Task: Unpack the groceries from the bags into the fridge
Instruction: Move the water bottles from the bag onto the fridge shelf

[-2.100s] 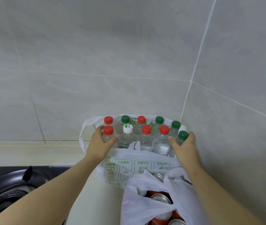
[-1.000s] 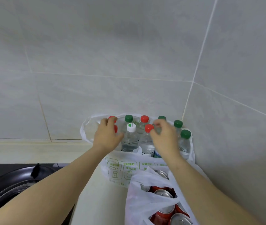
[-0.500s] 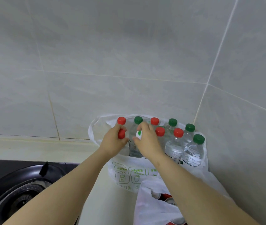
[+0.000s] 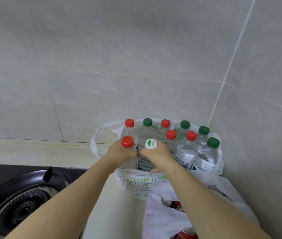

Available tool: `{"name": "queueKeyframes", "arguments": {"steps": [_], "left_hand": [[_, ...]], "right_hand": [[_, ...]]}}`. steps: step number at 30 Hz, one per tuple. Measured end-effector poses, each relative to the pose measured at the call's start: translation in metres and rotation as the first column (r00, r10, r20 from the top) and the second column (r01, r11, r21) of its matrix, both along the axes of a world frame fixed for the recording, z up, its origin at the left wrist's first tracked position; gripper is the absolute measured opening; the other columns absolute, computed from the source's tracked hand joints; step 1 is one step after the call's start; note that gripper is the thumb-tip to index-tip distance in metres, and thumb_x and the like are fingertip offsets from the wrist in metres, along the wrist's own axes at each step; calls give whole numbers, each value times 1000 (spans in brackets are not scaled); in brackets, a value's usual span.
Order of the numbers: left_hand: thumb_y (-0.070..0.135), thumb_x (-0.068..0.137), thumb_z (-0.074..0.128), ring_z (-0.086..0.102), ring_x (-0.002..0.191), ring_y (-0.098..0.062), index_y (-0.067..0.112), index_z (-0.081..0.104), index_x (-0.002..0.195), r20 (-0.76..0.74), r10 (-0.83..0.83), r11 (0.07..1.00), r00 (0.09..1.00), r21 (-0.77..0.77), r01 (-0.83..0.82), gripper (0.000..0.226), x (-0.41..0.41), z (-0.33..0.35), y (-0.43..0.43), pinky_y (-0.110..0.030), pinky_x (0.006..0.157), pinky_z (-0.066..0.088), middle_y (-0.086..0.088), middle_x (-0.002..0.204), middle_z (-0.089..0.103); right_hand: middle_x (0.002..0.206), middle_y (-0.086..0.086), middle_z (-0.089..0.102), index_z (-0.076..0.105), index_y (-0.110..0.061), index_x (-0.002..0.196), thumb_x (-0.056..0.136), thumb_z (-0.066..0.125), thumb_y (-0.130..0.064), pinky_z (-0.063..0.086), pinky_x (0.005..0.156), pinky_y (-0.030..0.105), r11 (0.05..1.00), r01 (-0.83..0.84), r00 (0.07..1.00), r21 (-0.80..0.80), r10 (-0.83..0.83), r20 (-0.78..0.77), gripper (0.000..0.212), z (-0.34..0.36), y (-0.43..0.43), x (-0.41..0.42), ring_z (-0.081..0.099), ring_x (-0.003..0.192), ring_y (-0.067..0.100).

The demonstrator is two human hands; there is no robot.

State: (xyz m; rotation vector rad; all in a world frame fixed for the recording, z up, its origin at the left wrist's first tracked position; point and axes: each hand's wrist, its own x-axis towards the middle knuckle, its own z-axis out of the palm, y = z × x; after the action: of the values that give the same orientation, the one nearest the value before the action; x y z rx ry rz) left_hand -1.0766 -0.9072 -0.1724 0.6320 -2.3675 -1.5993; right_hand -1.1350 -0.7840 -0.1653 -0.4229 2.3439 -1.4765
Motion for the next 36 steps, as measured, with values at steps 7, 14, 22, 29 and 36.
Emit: {"name": "queueKeyframes", "arguments": {"steps": [7,14,22,29,36], "left_hand": [[10,71,75,52,73,-10,11,60,96,33,29,999,999,-35,-28,28,3,2,1,-21,61,43,3,79,58],[4,69,74,55,76,-18,11,61,89,-46,120,992,992,35,-119,25,6,2,2,-27,66,45,-1,77,58],[6,70,72,52,67,-14,18,58,82,-214,218,975,952,-2,-223,22,20,30,18,-36,65,49,3,72,57],[8,62,74,55,75,-17,29,60,76,-458,275,960,845,86,-266,29,68,66,45,-38,68,48,6,78,58],[20,51,69,59,80,-20,40,61,76,-565,283,959,775,153,-239,33,111,99,74,-49,72,54,14,76,61]], "right_hand": [[93,-2,60,53,-27,92,79,65,-18,56,78,47,991,31,994,-127,-17,108,19,-6,-3,7,57,92,20],[104,2,56,50,-28,98,82,65,-15,56,64,43,958,132,978,-255,-84,189,25,-4,0,18,54,100,26],[82,-2,57,53,-27,87,82,61,-7,58,70,45,898,121,991,-422,-84,106,22,29,20,26,56,79,16],[74,-2,59,56,-26,81,80,61,-3,57,72,51,800,113,991,-589,-131,14,24,73,53,67,59,72,17],[50,-15,56,55,-25,76,81,60,3,56,67,50,733,107,983,-672,-178,-38,28,97,88,124,57,50,0]]}}
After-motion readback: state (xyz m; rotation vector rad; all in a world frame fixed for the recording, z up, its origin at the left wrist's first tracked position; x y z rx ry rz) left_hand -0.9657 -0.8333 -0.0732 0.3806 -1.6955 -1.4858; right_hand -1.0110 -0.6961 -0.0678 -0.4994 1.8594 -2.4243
